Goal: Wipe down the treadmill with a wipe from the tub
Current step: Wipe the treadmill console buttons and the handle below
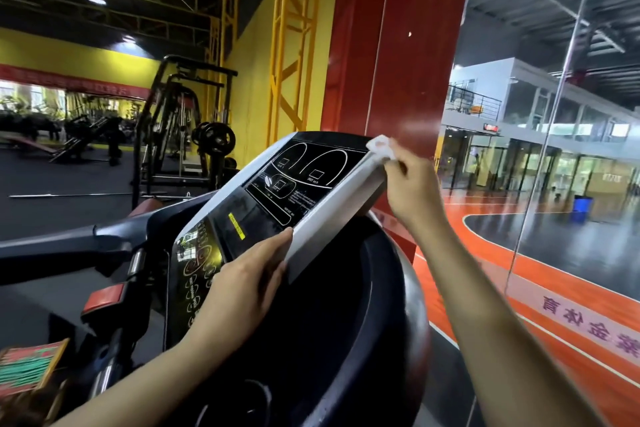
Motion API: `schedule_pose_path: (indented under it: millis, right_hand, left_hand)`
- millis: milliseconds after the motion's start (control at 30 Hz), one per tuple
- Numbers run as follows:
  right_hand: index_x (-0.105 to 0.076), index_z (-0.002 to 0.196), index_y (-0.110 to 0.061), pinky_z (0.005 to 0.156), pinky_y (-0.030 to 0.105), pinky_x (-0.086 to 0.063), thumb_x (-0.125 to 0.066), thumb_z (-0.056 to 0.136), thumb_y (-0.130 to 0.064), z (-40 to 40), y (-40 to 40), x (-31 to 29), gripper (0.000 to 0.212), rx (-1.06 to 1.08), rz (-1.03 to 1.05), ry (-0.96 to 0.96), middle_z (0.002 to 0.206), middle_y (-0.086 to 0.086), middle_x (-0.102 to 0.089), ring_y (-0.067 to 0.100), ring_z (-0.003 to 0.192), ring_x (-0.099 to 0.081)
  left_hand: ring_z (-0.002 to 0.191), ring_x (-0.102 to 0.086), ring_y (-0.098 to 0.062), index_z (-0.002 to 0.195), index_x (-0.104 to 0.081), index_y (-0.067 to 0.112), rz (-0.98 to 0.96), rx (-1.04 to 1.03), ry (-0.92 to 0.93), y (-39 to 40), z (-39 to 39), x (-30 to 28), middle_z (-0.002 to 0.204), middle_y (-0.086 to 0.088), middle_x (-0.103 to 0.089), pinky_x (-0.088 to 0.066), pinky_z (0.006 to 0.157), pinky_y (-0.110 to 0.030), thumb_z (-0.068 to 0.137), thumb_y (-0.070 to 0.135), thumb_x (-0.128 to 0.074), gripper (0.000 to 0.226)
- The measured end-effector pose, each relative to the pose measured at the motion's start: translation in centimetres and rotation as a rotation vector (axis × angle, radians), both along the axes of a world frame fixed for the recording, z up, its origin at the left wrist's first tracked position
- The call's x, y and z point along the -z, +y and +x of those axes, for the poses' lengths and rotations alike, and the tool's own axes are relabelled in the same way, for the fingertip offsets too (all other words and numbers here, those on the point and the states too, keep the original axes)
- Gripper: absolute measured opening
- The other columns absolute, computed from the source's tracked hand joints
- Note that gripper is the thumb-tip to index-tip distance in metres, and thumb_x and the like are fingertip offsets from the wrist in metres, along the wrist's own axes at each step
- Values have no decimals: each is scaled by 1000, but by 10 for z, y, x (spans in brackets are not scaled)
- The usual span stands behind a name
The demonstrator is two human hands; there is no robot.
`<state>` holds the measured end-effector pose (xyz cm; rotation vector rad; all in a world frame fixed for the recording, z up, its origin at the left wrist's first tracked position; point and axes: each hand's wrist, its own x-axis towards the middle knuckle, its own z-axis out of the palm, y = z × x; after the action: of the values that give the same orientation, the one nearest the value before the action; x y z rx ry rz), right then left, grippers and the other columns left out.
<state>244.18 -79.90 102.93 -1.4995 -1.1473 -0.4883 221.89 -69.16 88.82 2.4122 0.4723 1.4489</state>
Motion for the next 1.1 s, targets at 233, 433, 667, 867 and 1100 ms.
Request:
schedule_pose_path:
  millis: [233,433,667,867,1100]
  right_hand:
    - [-76,117,-19,92,34,-52,-63,90,-1,-10,-6,28,35,127,50,-255,112,1,-60,18,101,-61]
    - [-78,92,-21,74,22,-40,-66,85,-7,-56,-5,42,20,37,-185,-308,97,-3,-60,13,82,-56]
    - [-69,81,-23,77,35,-51,-61,76,0,-32,-21,33,24,212,-305,-271,91,0,-58,27,83,-61]
    - [-66,89,-28,79,32,-46,-69,81,-15,-122,-5,87,16,4,-678,-462,97,-4,-57,24,92,-60]
    - [-70,87,-19,75,34,-45,-67,83,-4,-129,-8,64,16,233,-465,-318,92,4,-54,29,85,-58]
  left_hand:
    - [100,-54,14,139,-59,27,11,-24,14,-5,1,-6,120,18,-67,-32,84,6,97,22,-64,43]
    - [105,-66,-4,140,-58,34,-30,10,99,-2,-16,-10,116,10,-73,-48,93,-15,98,14,-61,46]
    - [83,-69,10,106,-75,34,-182,-23,123,10,-77,30,89,19,-75,-59,83,-30,95,22,-70,17]
    - [87,-72,0,107,-78,25,-224,34,126,23,-97,49,97,13,-76,-59,86,-36,92,21,-74,16]
    - [95,-69,7,117,-76,26,-228,106,148,27,-108,55,104,16,-76,-58,93,-30,93,10,-71,30]
